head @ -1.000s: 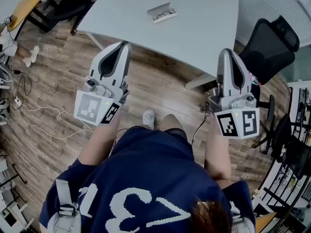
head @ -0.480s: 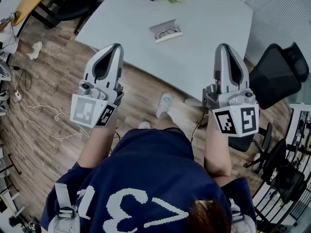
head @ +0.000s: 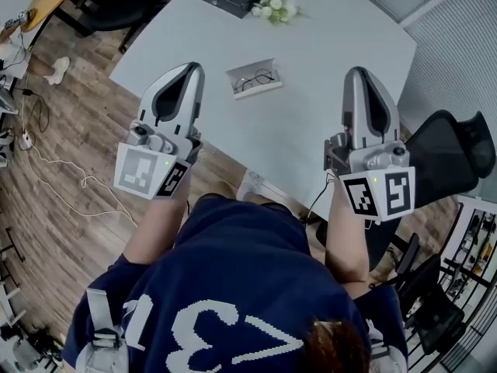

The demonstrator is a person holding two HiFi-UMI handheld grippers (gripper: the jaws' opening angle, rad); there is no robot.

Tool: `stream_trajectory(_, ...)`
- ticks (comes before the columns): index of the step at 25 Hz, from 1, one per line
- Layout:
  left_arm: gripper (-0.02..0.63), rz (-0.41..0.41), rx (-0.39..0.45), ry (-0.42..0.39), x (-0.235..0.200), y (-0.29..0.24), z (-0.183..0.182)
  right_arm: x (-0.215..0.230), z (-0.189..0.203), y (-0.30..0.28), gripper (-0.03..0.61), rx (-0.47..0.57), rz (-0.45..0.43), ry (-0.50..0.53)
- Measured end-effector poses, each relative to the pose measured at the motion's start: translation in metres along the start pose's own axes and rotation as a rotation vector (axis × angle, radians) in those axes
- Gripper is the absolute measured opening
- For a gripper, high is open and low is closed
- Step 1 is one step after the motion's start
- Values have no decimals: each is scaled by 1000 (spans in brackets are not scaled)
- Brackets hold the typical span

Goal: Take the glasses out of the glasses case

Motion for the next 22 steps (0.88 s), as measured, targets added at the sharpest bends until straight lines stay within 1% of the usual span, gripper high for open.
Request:
stream_trajectory(7,15,30,-36,32,-11,-46,18,18,30,-26,29,-76,-18,-22)
stream_trajectory(11,14,75,-53,53,-23,-74,31,17,57,-45,29,-161,-65,-13)
stream_trajectory(15,14,120,-78,63,-37,-99,43,11,90,-68,29,-268,-148,22)
stream_trajectory(19,14,134,-110,76,-54,-115,60,-2,144,-92,35,-414,-270,74)
stream_trajectory(20,14,134,-119,79,-59,-118,65,-5,159,-97,52,-457,-296,90)
stream_trajectory(21,15,133,-128,82,-63,-120,70,-9,175,-101,90,-505,-321,107)
stream_trajectory(22,15,132,-136,87,-69,-123,74,-13,192,-106,100,-554,-348,124)
Point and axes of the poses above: the fingertips, and each gripper's own axes: y backward along the fingers, x to its right, z out of its underside, the point moved 4 cm from there along y, backward along the fingers, and after that the axes turned 7 degrees about y, right-handed, at the moved point
